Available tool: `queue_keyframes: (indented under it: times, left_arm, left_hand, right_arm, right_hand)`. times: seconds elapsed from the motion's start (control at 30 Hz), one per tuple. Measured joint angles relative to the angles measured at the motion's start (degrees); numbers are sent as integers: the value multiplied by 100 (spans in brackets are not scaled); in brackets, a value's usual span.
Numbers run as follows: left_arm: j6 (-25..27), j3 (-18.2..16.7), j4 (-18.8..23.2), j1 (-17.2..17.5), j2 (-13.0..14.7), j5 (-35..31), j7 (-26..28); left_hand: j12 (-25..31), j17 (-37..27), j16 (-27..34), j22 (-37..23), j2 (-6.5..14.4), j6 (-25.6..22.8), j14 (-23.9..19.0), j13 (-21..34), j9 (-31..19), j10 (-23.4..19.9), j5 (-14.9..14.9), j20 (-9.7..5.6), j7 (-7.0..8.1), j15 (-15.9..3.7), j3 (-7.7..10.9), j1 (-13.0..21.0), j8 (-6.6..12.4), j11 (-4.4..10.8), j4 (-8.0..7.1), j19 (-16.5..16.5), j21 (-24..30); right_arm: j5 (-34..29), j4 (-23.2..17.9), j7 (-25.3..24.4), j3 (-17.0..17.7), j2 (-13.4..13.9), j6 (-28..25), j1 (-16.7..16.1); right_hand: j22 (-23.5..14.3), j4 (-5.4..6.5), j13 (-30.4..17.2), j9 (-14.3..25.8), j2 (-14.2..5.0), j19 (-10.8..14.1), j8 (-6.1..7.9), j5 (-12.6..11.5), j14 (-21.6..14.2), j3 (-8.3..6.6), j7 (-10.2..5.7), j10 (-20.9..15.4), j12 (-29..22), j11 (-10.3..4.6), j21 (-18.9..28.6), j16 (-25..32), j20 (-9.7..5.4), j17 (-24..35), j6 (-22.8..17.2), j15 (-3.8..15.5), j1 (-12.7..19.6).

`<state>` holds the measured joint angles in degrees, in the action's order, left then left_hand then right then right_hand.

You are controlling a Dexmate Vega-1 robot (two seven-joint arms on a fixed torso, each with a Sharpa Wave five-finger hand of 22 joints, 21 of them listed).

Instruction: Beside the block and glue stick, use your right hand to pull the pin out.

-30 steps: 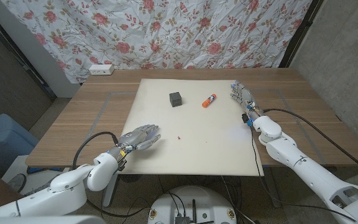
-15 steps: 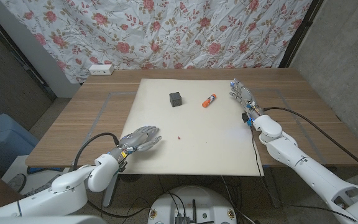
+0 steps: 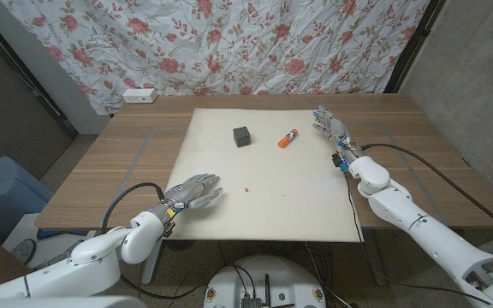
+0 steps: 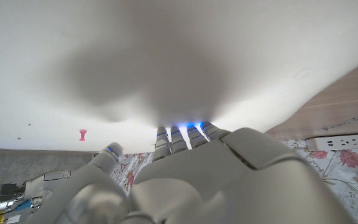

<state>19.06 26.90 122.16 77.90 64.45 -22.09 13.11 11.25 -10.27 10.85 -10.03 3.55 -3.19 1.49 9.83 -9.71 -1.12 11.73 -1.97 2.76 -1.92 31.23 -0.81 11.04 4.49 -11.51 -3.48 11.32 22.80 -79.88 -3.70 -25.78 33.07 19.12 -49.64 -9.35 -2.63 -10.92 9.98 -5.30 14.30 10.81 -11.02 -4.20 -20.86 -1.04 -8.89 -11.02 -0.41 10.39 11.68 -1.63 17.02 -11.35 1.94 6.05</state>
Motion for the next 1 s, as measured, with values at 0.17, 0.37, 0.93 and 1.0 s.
queue_keyframes:
  times: [0.17, 0.37, 0.93, 1.0]
  left_arm:
    - [19, 7, 10, -17, 17, -5, -25]
    - [25, 24, 12, -51, 34, -10, -70]
    - [50, 56, 8, -110, 75, -24, -164]
    - [73, 56, 14, -110, 77, -22, -172]
  left_hand:
    - [0, 18, -1, 0, 0, -20, -68, 0, 0, -13, 1, -8, -20, -13, -17, 0, 0, 13, 17, 35, 0]
    - [0, 22, 23, 0, 0, -72, -100, -1, 0, -51, 1, 2, -9, 16, -24, 0, 0, 11, 24, 45, 0]
    - [-1, 24, 23, 25, 0, -154, -161, -4, -2, -98, 1, -7, -50, 16, 20, 0, -1, -36, 66, 96, -3]
    - [-1, 24, 23, 25, 0, -175, -171, -8, -2, -115, 1, -7, -52, 6, 38, 0, -2, -29, 48, 95, -3]
  right_arm:
    - [-146, -136, 5, -30, 81, 20, -25]
    - [-335, -316, 6, -76, 183, 26, -52]
    - [-1045, -587, 59, -271, 377, 139, 16]
    - [-1180, -614, 76, -304, 407, 159, 39]
  right_hand:
    - [0, -6, 0, 0, 0, 0, 0, 0, 0, 6, 0, 0, 0, 0, 0, 0, 0, -28, 0, 0, 0]
    - [0, -22, 0, 0, 0, 0, 0, 0, -2, -10, -15, 0, 0, 0, 0, 10, 0, -28, -15, -2, 1]
    - [0, -133, 0, 0, -45, 0, 0, -1, -44, -25, 0, -22, 0, -22, 0, 28, 0, -81, -62, 0, 47]
    - [0, -133, -1, 0, 1, 0, 0, -1, -44, -25, 0, -22, 0, -22, 0, 28, 0, -92, -62, 0, 93]
